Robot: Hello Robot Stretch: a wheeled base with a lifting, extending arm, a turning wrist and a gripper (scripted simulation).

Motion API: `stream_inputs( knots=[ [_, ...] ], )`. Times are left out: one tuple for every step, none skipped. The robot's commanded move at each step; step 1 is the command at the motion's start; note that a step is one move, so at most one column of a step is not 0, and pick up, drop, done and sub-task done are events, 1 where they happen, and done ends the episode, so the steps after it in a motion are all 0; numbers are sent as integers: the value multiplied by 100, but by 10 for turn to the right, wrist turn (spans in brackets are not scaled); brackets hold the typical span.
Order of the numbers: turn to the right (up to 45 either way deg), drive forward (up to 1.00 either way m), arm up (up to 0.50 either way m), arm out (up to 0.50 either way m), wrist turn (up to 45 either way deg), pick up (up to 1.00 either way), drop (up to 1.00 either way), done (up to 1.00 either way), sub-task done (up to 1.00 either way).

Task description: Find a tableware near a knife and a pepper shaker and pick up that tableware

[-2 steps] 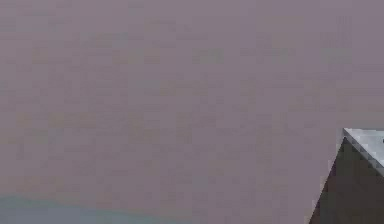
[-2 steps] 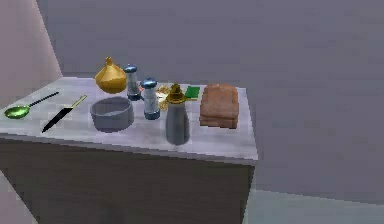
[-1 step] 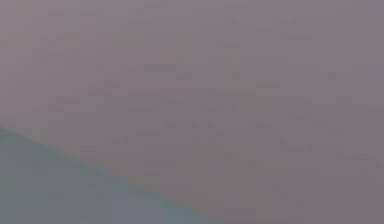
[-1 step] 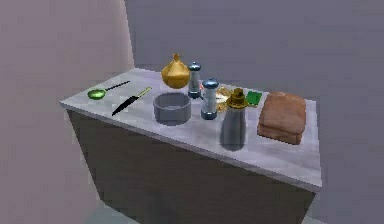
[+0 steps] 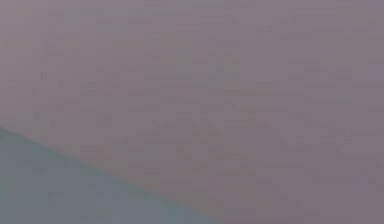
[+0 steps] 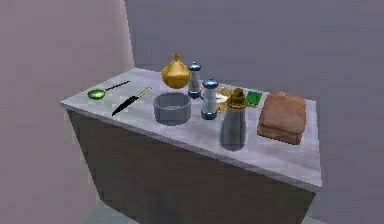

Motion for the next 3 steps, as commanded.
stream_inputs(
  knots=[
    [0, 0, 38, 0, 0, 0, 0, 0, 0],
    [0, 0, 0, 44, 0, 0, 0, 0, 0],
    [0, 0, 0, 0, 450, 0, 0, 0, 0]
  ],
)
